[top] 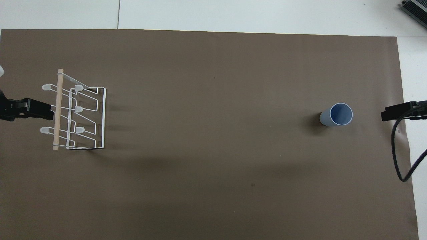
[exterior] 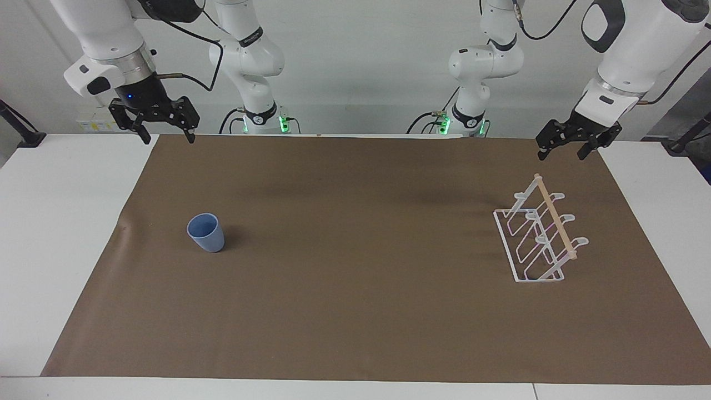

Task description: Hang cup on cup holder

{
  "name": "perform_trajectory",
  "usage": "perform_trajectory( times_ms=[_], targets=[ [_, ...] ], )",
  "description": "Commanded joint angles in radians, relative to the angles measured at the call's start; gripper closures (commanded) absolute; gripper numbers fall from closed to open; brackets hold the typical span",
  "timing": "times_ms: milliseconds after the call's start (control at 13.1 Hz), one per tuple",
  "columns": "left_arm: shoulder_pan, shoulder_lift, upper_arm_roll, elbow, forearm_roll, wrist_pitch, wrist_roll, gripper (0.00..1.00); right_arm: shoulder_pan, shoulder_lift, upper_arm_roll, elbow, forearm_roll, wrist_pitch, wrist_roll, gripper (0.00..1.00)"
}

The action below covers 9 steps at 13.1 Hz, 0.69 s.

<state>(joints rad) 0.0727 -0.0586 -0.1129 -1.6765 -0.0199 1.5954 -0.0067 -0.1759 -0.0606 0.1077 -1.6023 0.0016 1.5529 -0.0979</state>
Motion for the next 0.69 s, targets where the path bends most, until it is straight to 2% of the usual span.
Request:
perform_trajectory(
  times_ms=[0,611],
  targets=[
    [0.004,-0.027,-0.002,-0.028,0.003,-0.003,0.005,0.00,-0.013,-0.019,0.001,-0.018,0.018,-0.008,-0.022,0.00],
    [0.004,-0.027,-0.001,-0.028,0.005,-0.003,0.005,0.00,-0.011,-0.021,0.003,-0.022,0.018,-0.007,-0.036,0.00]
  ],
)
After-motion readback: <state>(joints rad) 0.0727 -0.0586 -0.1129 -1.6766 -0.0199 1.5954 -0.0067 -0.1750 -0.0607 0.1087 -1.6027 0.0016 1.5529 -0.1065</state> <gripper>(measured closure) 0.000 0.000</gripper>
